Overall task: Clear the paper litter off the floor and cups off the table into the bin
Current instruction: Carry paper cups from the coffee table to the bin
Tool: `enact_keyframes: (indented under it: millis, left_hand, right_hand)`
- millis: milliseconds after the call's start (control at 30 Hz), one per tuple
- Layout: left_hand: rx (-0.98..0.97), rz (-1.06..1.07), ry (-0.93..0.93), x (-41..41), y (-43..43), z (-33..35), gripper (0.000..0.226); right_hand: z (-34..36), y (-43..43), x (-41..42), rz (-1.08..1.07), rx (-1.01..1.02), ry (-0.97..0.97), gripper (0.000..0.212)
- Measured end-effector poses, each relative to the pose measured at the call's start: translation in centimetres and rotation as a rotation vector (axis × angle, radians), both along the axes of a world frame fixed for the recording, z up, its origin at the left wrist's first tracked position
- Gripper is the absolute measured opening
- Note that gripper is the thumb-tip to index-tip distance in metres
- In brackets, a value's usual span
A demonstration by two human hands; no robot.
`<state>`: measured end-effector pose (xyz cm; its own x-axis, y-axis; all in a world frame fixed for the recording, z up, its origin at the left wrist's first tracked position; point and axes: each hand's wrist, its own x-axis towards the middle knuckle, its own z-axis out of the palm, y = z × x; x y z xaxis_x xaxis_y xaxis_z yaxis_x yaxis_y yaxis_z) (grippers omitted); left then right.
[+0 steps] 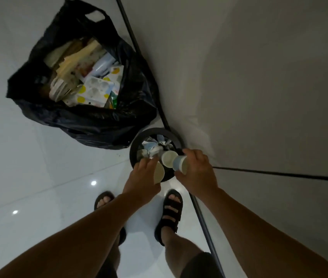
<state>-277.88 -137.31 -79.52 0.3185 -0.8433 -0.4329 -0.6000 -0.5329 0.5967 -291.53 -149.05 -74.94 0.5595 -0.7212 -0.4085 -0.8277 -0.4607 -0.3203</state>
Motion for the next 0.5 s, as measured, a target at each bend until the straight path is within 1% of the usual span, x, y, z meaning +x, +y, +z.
enact_keyframes:
  millis: [100, 200, 433, 500]
  left_hand:
    - [0.047, 0.08, -0.011, -0.9, -0.9, -5.4, 0.089]
    - [0.061, 0.095, -0.041, -1.6, -1.5, -9.4, 0.089]
    - [0.04, 0.147, -0.194, -1.0, -1.5, -14.3, 0.079]
    - [0.018, 0.133, -0.223, -1.0, -1.6, -15.0, 0.083]
  right_hand:
    - [-5.9, -1.2, 0.9, 0.064, 0.03, 0.022, 0.073]
    - [-10.4, -2.1, 1.6, 0.129, 0.013, 0.049, 0.075]
    - [-16.0, -3.1, 2.2, 0.128, 0.096, 0.048, 0.082]
    - [-16.9, -3.1, 2.4, 0.142, 0.078, 0.04, 0.084]
